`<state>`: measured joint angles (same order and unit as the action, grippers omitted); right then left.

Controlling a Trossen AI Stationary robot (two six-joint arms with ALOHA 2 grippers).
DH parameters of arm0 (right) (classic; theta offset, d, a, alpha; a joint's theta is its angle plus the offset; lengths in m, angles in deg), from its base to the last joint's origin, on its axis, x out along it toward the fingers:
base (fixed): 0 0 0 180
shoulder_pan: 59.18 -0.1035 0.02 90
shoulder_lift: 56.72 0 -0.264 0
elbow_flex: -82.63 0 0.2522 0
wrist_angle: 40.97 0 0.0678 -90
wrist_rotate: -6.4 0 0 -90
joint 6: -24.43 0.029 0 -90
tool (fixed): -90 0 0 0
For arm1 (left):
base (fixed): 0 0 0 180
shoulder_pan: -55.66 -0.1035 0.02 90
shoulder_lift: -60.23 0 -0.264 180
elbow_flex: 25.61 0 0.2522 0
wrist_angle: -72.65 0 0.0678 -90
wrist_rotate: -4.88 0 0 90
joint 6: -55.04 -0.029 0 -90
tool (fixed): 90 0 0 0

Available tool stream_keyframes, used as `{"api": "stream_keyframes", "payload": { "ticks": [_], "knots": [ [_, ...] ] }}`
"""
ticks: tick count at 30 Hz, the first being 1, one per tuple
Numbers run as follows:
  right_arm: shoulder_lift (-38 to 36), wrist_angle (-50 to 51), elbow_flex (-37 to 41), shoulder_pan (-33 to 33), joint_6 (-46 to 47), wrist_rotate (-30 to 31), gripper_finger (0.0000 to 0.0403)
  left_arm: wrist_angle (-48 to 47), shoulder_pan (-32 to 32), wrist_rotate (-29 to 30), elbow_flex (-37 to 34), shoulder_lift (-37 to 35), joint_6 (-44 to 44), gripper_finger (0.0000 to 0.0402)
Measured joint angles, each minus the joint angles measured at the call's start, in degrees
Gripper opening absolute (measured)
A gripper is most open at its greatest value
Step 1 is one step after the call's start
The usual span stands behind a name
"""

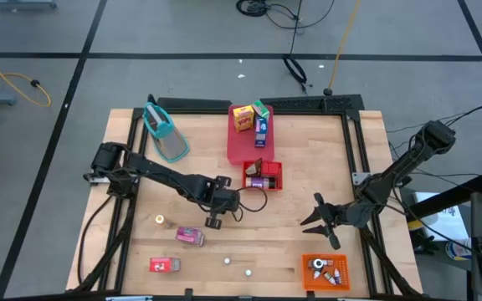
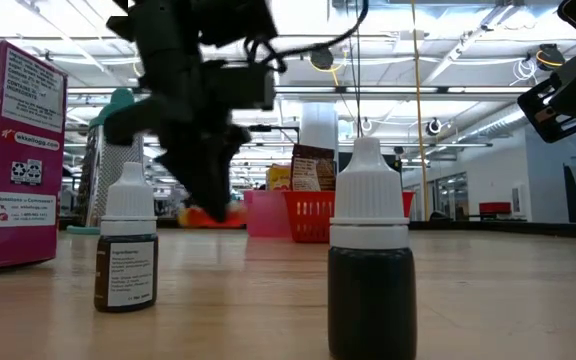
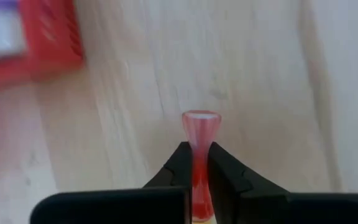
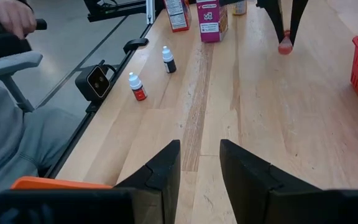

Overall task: Pick & Place Kitchen Items
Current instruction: Put the orange food coloring bottle into the orange bin

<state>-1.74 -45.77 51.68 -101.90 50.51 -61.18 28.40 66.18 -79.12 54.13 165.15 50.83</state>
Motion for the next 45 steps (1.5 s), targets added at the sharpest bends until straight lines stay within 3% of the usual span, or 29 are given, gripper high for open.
{"api": "stream_keyframes", "payload": {
  "ticks": [6, 10, 15, 23, 29, 34, 42, 45],
  "knots": [
    [0.0, 0.0, 0.0, 0.0, 0.0, 0.0, 0.0105, -2.0, 0.0, 0.1, 7.2, 0.0, -1.9, 0.0005],
    [0.0, -0.1, 0.0, 0.0, -1.1, 0.1, 0.0105, -1.5, 0.0, 1.9, 12.4, 0.0, -2.4, 0.0019],
    [0.0, -3.8, 0.0, 0.0, -5.3, 0.2, 0.0105, 2.3, 0.0, 3.0, 17.5, 0.0, -6.0, 0.0028],
    [0.0, -15.2, 0.0, 0.0, -17.4, 0.7, 0.0105, 13.2, 0.0, 3.1, 22.5, -0.1, -12.0, 0.0009],
    [0.0, -22.4, 0.0, 0.0, -26.5, 9.4, 0.0105, 22.8, 0.0, 1.8, 22.6, -0.1, -13.5, 0.002],
    [0.0, -25.8, 0.0, 0.7, -30.7, 18.3, 0.0105, 25.1, 0.0, 1.0, 22.6, -0.1, -13.5, 0.0032],
    [0.0, -30.9, 0.0, 6.7, -31.8, 17.5, 0.0105, 26.4, 0.0, 1.0, 22.6, -0.1, -13.5, 0.0018],
    [0.0, -31.8, 0.0, 8.9, -32.3, 10.6, 0.0105, 26.4, 0.0, 1.0, 22.6, -0.1, -13.5, 0.0021]
  ]
}}
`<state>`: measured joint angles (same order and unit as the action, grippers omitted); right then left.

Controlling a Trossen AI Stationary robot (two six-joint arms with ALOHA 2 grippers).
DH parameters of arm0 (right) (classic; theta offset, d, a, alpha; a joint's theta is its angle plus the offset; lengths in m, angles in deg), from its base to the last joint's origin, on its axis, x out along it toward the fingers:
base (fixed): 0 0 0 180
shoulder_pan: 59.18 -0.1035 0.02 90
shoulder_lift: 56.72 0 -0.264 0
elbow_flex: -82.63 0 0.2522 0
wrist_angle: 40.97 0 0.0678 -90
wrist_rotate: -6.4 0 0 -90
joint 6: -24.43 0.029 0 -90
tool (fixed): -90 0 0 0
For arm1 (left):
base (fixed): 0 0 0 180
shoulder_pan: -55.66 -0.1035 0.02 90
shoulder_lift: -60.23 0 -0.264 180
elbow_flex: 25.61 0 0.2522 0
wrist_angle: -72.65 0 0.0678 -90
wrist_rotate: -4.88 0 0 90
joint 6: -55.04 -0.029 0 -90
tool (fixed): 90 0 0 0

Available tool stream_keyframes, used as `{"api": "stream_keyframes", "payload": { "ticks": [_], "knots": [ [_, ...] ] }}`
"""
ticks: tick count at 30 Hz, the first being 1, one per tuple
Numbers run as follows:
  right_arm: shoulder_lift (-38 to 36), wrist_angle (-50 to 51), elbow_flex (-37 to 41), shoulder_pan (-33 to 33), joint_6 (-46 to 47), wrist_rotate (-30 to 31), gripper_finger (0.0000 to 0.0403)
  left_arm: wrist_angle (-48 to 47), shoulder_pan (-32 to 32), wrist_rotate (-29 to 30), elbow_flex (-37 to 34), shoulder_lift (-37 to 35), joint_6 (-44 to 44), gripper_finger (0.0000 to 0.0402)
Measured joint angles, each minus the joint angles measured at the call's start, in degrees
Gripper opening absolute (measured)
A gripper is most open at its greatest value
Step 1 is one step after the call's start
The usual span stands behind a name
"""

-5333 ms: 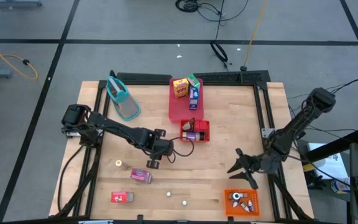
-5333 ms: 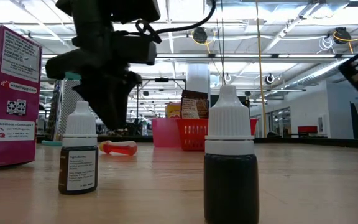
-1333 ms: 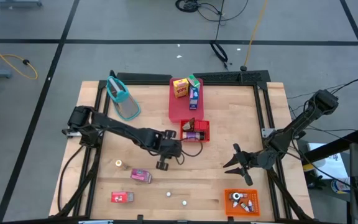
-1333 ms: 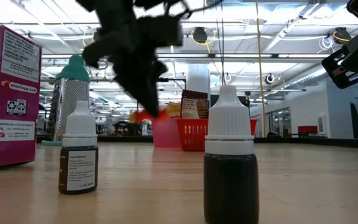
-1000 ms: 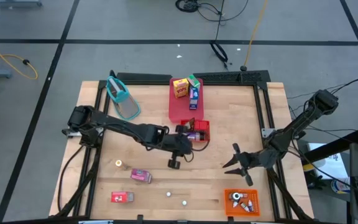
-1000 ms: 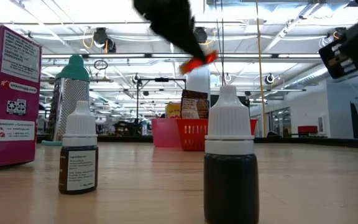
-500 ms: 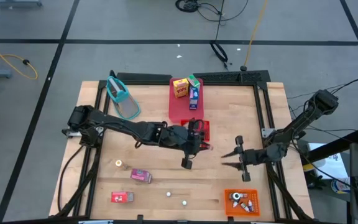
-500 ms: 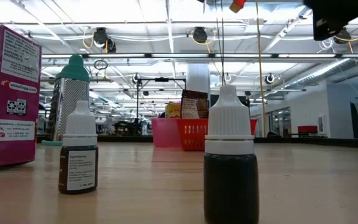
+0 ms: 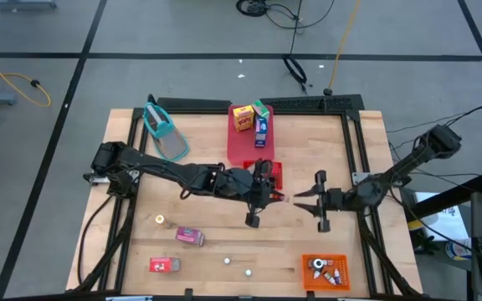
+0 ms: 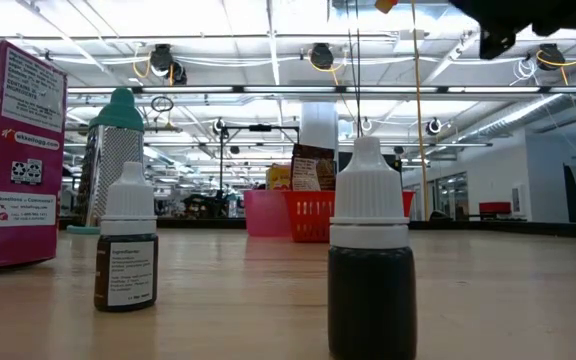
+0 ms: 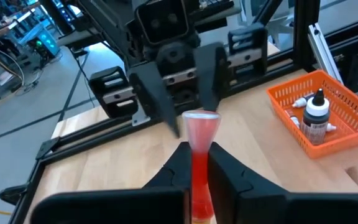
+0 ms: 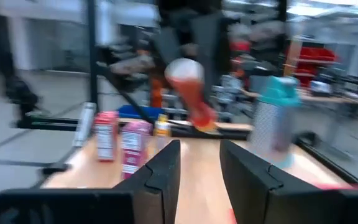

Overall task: Pick & Place Kitchen Items
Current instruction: Put the orange food coloring bottle into the orange bin

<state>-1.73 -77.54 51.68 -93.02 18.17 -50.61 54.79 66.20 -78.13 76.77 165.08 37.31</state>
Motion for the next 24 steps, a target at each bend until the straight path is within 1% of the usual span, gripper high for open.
{"api": "stream_keyframes", "payload": {
  "ticks": [2, 3, 10, 15, 19, 24],
  "knots": [
    [0.0, -1.9, 0.0, 1.3, -0.4, -5.1, 0.0105, 0.0, 0.0, 0.0, 0.0, 0.0, 0.0, 0.0025],
    [0.0, -2.8, 0.0, 1.9, -0.5, -6.5, 0.0105, 0.0, 0.0, 0.0, 0.0, 0.0, 0.0, 0.0026],
    [0.5, -6.1, 0.0, 5.4, -1.5, -7.8, 0.0105, 0.0, 0.0, 0.0, 0.0, 0.0, 0.0, 0.002],
    [2.5, -9.8, -0.1, 7.5, -1.1, -13.7, 0.0105, 0.2, 0.0, 0.0, 0.0, 0.0, -0.1, 0.0022],
    [4.1, -11.6, -0.1, 8.4, -2.3, -13.6, 0.0105, 0.2, 0.0, 0.0, 0.0, 0.0, -0.1, 0.0025],
    [6.7, -12.1, -1.7, 9.5, -3.5, -13.7, 0.0105, 0.1, 0.0, 0.0, 0.0, 0.0, -0.1, 0.0019]
  ]
}}
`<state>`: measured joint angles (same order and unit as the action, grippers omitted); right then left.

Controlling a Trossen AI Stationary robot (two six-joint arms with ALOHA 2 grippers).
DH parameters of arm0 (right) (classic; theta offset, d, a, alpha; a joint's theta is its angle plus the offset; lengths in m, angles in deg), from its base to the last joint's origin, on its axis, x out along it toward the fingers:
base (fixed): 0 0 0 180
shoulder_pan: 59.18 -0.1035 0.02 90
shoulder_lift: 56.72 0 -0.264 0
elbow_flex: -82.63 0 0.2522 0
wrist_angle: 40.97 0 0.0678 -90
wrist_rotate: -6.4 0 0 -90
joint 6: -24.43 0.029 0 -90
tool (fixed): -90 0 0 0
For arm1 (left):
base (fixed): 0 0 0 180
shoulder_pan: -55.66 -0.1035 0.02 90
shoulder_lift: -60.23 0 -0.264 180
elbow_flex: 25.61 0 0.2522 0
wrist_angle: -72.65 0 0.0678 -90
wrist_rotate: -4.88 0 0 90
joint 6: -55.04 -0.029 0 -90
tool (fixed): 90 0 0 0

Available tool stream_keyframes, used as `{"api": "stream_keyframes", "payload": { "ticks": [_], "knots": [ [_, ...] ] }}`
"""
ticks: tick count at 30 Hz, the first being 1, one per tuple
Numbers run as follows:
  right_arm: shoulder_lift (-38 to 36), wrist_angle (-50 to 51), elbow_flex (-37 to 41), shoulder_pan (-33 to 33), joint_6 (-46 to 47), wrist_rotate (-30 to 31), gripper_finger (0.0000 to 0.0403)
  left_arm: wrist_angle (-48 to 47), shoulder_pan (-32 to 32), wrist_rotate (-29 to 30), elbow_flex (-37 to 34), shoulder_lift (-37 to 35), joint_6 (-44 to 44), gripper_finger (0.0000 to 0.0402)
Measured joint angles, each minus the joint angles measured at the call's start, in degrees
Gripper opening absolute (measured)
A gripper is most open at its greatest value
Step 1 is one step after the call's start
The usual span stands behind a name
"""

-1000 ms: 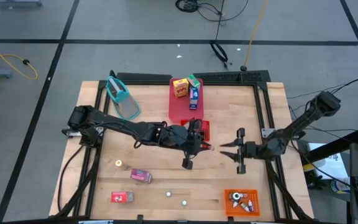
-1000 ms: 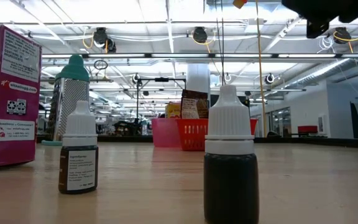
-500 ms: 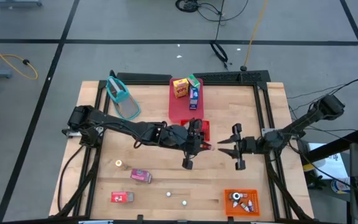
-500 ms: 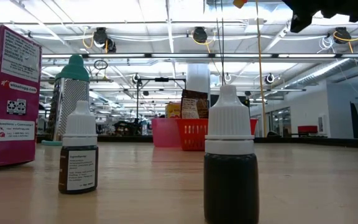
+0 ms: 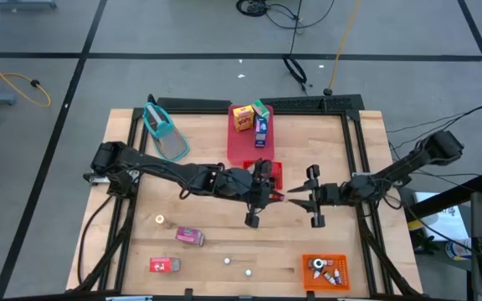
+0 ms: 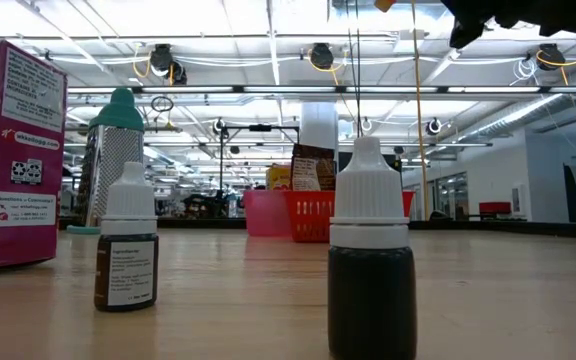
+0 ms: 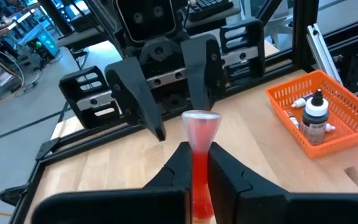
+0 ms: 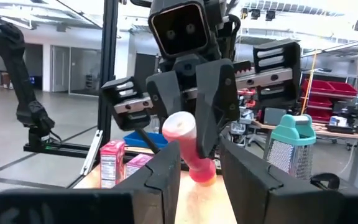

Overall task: Pick & Place Kitchen Items
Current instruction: Put the orange food coloring bottle into the orange bin

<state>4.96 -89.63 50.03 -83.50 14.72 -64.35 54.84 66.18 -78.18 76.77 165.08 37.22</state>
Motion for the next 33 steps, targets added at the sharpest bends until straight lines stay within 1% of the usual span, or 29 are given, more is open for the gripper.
{"api": "stream_keyframes", "payload": {
  "ticks": [6, 9, 11, 20, 25, 33],
  "knots": [
    [2.7, 0.6, -2.0, 0.3, -1.4, -1.0, 0.0105, -0.4, 0.1, -0.4, 0.0, -0.2, 0.3, 0.0025],
    [2.8, 0.5, -2.2, 0.5, -1.5, -4.1, 0.0105, 0.0, 0.0, -0.3, 0.0, -0.1, 0.3, 0.0027],
    [2.8, 0.4, -2.2, 0.5, -1.6, -5.1, 0.0105, 0.0, 0.1, -0.5, 0.0, -0.1, 0.3, 0.0027],
    [3.8, 0.1, -3.2, 2.1, -0.5, -6.1, 0.0105, -0.1, 0.1, 0.0, 0.0, -0.1, 0.1, 0.0028],
    [5.3, 0.1, -4.2, 2.1, -2.1, -5.9, 0.0105, -0.5, 0.2, -0.2, 0.0, -0.1, 0.2, 0.0028],
    [5.4, -1.4, -4.2, 2.1, -3.2, -5.8, 0.0105, -0.1, 0.2, -0.1, 0.0, -0.1, 0.3, 0.0028]
  ]
}}
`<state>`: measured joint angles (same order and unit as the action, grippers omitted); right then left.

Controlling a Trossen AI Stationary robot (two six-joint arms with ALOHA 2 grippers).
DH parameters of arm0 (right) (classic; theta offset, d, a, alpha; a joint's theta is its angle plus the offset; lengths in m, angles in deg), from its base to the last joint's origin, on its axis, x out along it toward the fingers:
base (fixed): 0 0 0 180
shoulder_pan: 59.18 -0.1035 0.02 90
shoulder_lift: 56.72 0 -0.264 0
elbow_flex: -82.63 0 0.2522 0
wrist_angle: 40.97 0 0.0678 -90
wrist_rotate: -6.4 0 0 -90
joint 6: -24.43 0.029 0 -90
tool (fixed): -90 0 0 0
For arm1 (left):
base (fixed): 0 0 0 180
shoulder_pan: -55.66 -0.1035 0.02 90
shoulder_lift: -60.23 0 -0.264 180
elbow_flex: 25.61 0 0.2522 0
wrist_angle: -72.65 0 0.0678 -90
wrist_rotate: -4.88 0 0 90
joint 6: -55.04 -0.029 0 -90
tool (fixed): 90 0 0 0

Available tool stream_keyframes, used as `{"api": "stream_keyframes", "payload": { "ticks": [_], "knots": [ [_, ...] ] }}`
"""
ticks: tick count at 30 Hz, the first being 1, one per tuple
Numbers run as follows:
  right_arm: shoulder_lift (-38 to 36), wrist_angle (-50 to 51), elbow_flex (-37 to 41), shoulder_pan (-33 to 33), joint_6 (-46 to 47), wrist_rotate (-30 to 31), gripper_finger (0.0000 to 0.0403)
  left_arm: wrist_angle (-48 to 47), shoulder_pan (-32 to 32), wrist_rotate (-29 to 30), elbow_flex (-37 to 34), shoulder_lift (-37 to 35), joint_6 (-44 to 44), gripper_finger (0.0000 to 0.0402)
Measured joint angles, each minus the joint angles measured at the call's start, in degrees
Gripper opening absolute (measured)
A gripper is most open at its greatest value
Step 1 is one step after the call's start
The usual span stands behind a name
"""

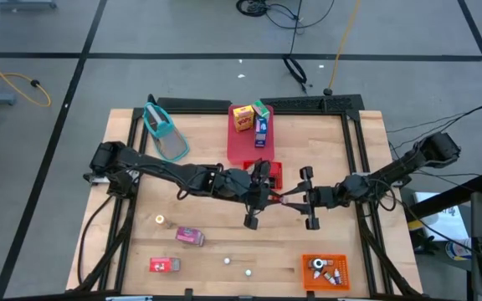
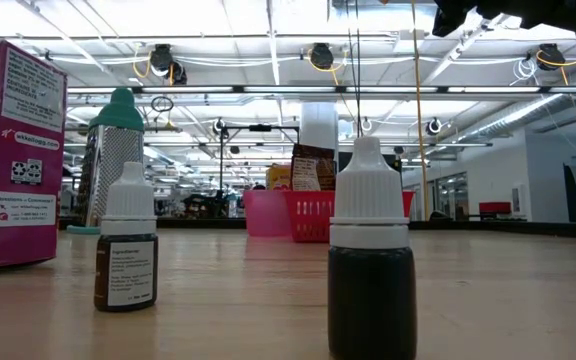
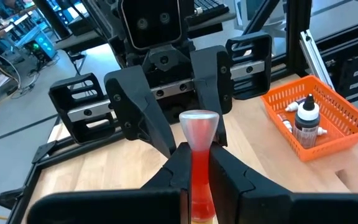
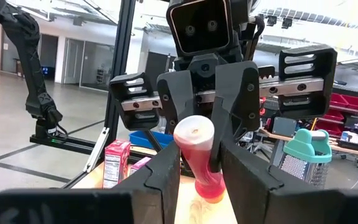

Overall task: Pick & Place Kitchen Items
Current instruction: Put the orange food coloring bottle into the orange bin

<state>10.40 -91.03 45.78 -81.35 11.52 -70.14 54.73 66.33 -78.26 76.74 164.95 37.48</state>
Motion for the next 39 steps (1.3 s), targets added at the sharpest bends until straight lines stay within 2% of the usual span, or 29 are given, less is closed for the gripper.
{"api": "stream_keyframes", "payload": {
  "ticks": [6, 17, 27, 39],
  "knots": [
    [0.0, 0.0, 0.0, 0.0, 0.1, 0.0, 0.0101, -0.1, 0.0, 0.0, 0.0, 0.0, 0.0, 0.0028],
    [0.0, 0.7, 0.0, 0.0, 0.2, 0.0, 0.0047, -1.4, 0.0, 0.0, 0.0, 0.0, -0.3, 0.0028],
    [0.0, 1.2, 0.0, 0.0, 0.2, 0.1, 0.0046, -2.7, 0.0, 1.3, 0.0, -0.3, -1.5, 0.003],
    [-2.2, 3.3, 0.1, 0.0, 0.8, 0.2, 0.0043, -7.6, 0.1, 3.0, 0.0, -3.0, -1.8, 0.0073]
  ]
}}
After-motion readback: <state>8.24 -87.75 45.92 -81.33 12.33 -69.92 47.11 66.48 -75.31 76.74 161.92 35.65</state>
